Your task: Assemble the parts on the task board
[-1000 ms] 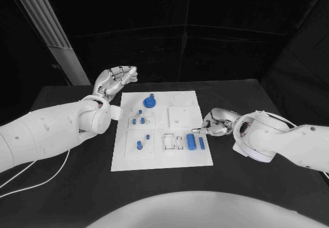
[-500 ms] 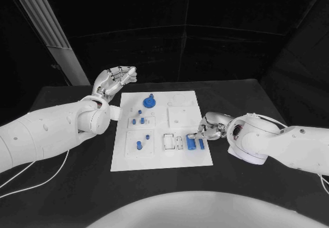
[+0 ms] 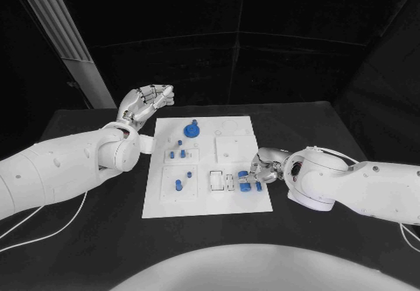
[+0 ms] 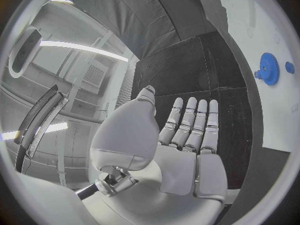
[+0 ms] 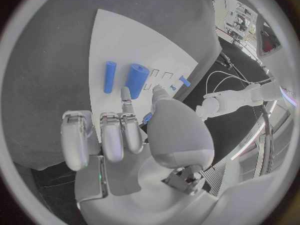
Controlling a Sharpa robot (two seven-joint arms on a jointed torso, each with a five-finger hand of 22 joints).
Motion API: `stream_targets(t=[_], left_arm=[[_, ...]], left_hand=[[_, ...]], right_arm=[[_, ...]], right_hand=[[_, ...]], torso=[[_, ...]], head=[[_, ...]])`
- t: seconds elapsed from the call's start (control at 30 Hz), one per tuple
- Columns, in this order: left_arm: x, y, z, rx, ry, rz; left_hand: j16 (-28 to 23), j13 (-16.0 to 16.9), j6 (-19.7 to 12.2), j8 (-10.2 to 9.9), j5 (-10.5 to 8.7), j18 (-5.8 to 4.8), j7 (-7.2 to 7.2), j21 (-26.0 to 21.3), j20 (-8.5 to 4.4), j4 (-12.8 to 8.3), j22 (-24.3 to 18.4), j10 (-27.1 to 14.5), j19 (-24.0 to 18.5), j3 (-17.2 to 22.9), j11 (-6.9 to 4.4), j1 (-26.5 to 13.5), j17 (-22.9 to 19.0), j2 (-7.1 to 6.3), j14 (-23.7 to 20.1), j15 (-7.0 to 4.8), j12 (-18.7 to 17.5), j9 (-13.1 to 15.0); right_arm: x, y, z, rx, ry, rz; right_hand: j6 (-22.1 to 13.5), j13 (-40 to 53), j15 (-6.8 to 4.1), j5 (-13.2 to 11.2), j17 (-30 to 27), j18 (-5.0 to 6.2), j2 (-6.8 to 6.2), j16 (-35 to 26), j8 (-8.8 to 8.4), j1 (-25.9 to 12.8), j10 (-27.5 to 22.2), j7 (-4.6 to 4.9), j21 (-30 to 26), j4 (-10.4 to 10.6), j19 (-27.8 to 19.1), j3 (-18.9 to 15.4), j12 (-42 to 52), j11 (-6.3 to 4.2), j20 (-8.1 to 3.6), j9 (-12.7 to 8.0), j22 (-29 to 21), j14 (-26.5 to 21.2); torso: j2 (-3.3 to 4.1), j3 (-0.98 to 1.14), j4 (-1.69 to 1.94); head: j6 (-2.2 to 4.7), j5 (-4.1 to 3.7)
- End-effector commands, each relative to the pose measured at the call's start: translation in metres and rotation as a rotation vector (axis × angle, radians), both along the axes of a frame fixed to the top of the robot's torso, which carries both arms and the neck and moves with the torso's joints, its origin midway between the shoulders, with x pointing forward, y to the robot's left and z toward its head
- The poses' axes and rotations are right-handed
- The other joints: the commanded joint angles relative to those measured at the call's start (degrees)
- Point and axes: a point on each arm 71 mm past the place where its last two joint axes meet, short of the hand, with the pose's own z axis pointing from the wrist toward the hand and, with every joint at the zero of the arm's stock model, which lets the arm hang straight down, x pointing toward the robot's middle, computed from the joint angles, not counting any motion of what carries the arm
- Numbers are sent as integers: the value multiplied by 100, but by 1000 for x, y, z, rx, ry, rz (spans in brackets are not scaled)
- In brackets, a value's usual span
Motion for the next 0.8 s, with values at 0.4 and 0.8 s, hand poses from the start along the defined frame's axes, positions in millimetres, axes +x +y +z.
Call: stream_targets(t=[0.4, 0.8], left_arm=[[-5, 0, 14, -64, -181, -24], [-5, 1, 14, -64, -179, -24]], left_hand=[[31, -7, -6, 27, 42, -35, 513, -33, -9, 0, -10, -29, 24, -32, 4, 7, -23, 68, -26, -3, 39, 2], [31, -7, -6, 27, 42, -35, 513, -33, -9, 0, -10, -29, 24, -32, 4, 7, -23, 68, -26, -3, 39, 2]], right_arm=[[4, 8, -10, -113, 55, 23], [10, 15, -20, -167, 84, 36]], right_hand=[[-242, 1507, 106, -125, 1500, -41, 136, 14, -101, -117, 597, 77, 18, 20, 604, -58, 15, 113, 99, 46, 1507, 596], [-430, 1507, 158, -151, 1500, -41, 256, 14, -167, 233, 597, 150, 18, -138, 604, 13, 15, 185, 164, 79, 1507, 596]], torso=[[-4, -9, -3], [2, -5, -11]], head=[[0, 0], [0, 26]])
